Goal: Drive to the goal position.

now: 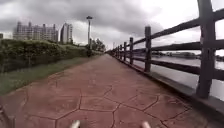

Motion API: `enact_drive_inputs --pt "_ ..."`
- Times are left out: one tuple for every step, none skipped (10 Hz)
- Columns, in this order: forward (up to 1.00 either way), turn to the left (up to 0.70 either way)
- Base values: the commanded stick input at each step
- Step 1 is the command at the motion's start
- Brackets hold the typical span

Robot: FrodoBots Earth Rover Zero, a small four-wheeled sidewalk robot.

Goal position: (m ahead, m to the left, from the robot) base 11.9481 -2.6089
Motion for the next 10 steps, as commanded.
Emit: enact_drive_inputs --pt "0.50 0.00" --pt "0.50 0.00" --pt "0.50 0.00" --pt "0.50 0.00" --pt "0.50 0.00" --pt "0.50 0.00" --pt "0.50 0.00" --pt "0.50 0.00" --pt "0.50 0.00" --pt "0.50 0.00"
